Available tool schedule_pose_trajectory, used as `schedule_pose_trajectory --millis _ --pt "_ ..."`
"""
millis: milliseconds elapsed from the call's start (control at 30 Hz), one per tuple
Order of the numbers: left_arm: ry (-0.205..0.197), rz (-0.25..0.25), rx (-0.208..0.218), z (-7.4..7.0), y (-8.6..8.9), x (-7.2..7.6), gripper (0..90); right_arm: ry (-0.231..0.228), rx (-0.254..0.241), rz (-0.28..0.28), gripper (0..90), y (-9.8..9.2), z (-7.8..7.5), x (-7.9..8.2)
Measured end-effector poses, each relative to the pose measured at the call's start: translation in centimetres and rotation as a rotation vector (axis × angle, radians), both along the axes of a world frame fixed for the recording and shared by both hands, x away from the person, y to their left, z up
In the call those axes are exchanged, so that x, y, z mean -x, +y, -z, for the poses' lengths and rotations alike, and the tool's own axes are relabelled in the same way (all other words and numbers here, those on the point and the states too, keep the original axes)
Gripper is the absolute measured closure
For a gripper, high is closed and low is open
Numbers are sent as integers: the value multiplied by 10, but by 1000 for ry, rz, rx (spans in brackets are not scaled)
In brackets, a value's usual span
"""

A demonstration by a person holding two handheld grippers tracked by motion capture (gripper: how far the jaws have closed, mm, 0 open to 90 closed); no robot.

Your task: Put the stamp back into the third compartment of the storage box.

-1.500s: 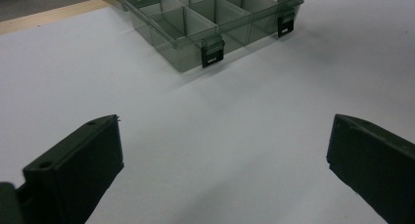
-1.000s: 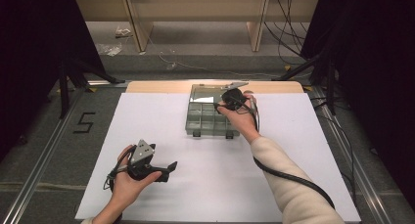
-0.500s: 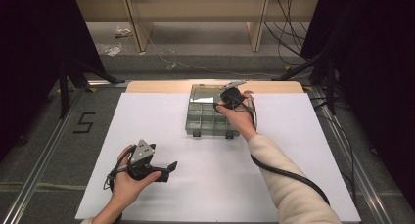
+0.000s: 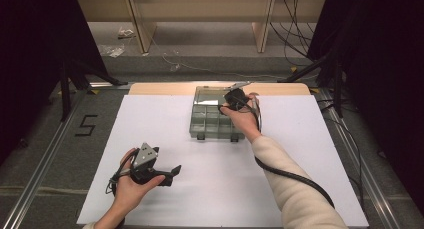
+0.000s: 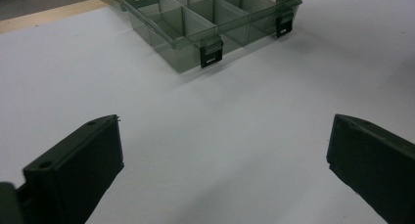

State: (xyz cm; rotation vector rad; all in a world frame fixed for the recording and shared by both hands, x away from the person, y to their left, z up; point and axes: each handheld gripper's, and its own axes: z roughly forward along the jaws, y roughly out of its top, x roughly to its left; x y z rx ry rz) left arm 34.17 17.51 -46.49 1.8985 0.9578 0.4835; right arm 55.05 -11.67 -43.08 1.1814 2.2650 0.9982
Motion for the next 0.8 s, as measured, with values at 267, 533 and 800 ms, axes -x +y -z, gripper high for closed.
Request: schedule_pose_trajectory --millis 267,533,800 --pt "0 0 0 0 0 0 0 5 3 2 559 1 2 -2" --pt "0 0 0 0 0 0 0 16 6 9 560 0 6 -4" --pt "1 1 0 0 0 0 0 22 8 13 559 1 9 -6"
